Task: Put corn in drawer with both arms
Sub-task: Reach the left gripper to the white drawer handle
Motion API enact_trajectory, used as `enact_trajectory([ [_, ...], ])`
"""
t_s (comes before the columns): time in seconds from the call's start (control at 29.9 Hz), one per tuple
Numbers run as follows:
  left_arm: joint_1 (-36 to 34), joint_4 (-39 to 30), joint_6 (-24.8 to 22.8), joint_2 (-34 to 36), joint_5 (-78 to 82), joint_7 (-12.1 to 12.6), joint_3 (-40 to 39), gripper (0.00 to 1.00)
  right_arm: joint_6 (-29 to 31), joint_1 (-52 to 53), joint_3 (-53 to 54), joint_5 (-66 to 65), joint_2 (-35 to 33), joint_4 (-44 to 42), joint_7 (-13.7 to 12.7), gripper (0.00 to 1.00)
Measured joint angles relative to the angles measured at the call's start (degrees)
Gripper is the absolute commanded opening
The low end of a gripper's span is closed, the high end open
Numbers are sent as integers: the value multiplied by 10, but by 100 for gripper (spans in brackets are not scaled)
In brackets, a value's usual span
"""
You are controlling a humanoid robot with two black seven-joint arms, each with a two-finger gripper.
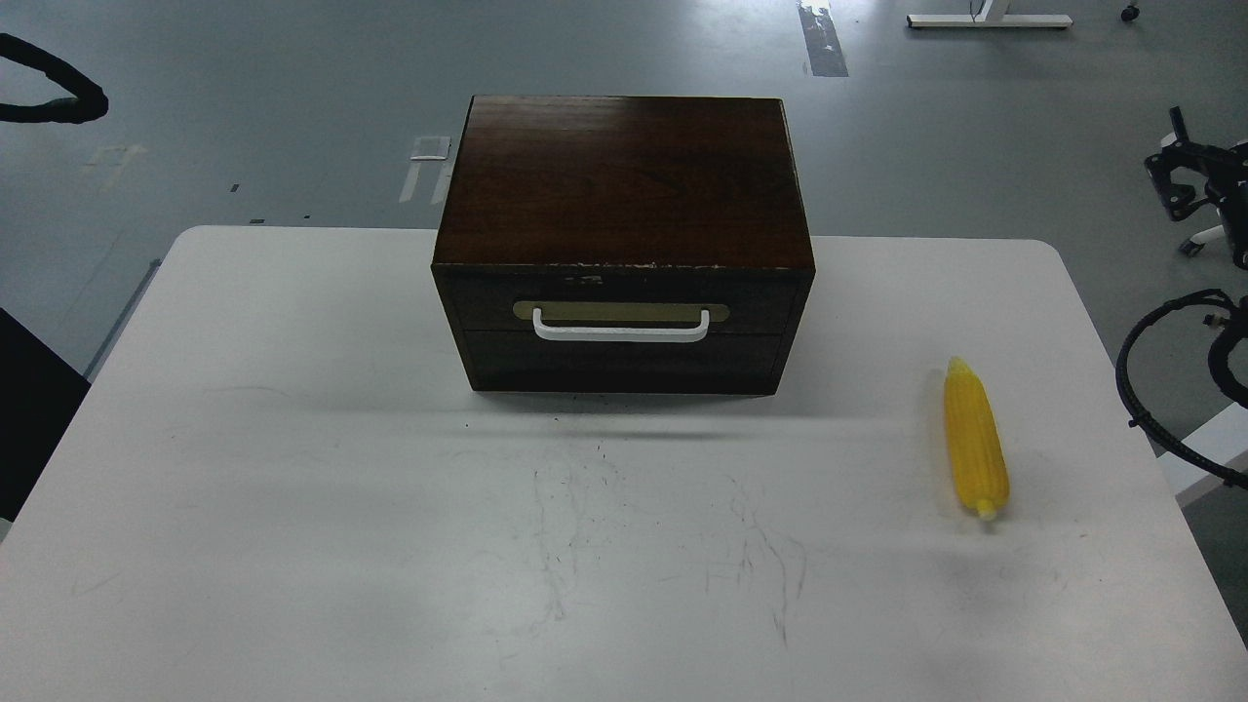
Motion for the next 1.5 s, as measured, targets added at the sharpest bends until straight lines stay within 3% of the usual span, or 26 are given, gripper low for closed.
enact_trajectory([
  [0.27,-16,-141,0,11,8,-1,4,98,0,0,0,0,-4,-1,0,100],
  [0.57,-14,-406,0,67,58,2,2,97,0,0,-1,-1,-4,-17,0,100],
  [0.8,-14,-590,0,87,327,3,-7,97,0,-2,0,-1,-3,-18,0,100],
  [0.9,-14,-657,0,99,436,3,-10,89,0,-3,0,-1,-3,-18,0,100],
  [1.0,-14,-725,0,103,520,2,-10,89,0,-3,0,-1,-3,-18,0,100],
  [1.3,-2,-749,0,39,804,2,43,89,0,-4,1,0,-2,-17,1,100],
  [1.5,32,-710,0,17,915,1,92,89,0,-6,0,0,-2,-18,1,100],
])
